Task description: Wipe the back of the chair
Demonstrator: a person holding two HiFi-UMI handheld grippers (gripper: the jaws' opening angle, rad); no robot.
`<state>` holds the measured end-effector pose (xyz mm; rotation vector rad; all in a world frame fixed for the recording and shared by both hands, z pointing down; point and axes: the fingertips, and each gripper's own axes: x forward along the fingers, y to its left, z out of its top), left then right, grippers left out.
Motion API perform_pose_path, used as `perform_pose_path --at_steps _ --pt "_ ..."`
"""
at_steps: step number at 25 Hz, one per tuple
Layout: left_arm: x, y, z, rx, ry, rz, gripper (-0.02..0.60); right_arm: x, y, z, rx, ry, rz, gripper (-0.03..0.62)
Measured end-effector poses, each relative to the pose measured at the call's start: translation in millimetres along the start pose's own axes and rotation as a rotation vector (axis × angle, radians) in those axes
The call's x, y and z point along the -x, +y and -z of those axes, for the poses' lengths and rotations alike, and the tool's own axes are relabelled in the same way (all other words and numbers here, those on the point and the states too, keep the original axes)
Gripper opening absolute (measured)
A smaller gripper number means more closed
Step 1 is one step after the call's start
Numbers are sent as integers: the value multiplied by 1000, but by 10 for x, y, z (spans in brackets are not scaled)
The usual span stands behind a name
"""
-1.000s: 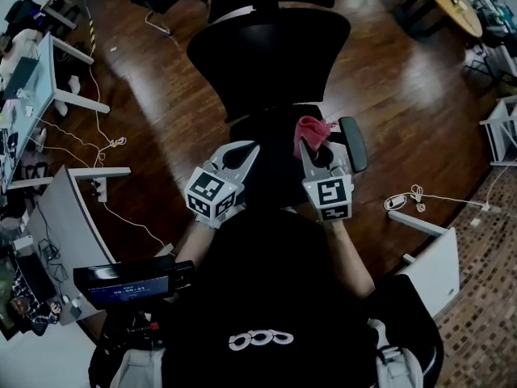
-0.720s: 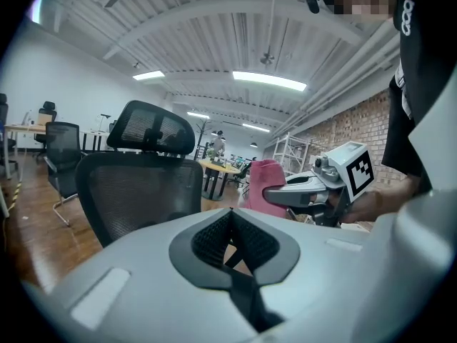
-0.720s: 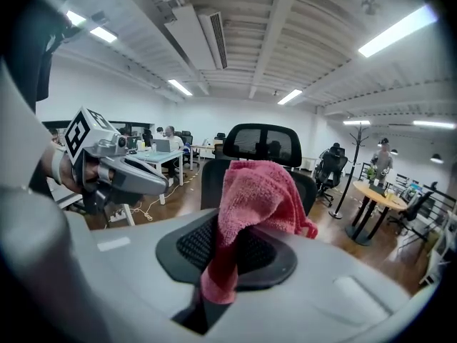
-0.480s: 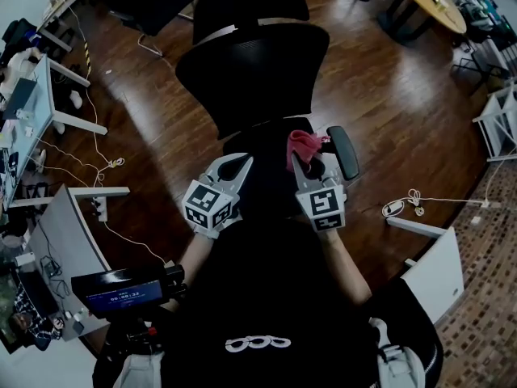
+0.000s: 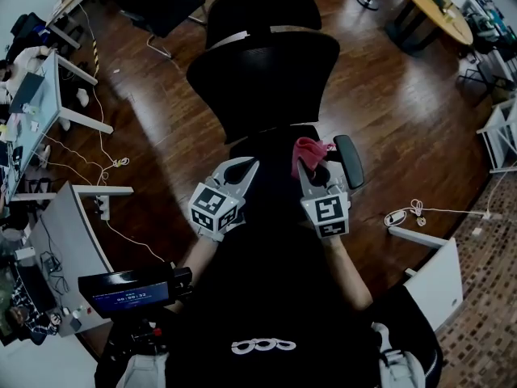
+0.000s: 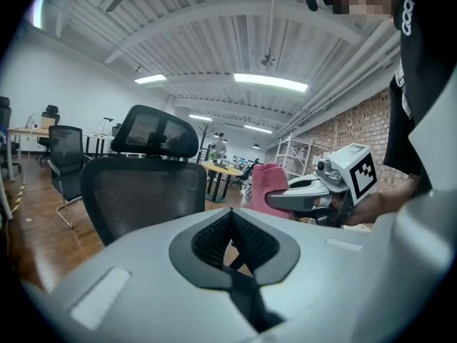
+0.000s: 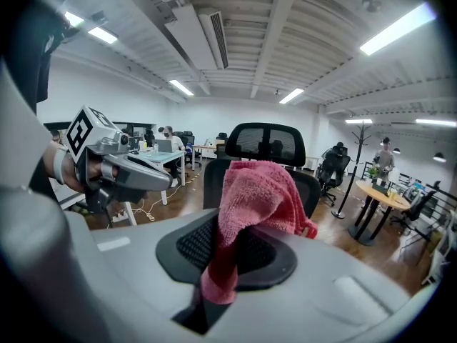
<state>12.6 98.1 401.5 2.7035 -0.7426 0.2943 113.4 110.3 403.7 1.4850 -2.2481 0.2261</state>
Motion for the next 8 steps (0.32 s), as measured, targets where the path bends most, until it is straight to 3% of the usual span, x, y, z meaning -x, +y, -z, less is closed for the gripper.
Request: perform_pose_path --at_steps 8 --pt "99 -43 -66 1 -2 4 -12 62 106 -66 -11 3 -3 48"
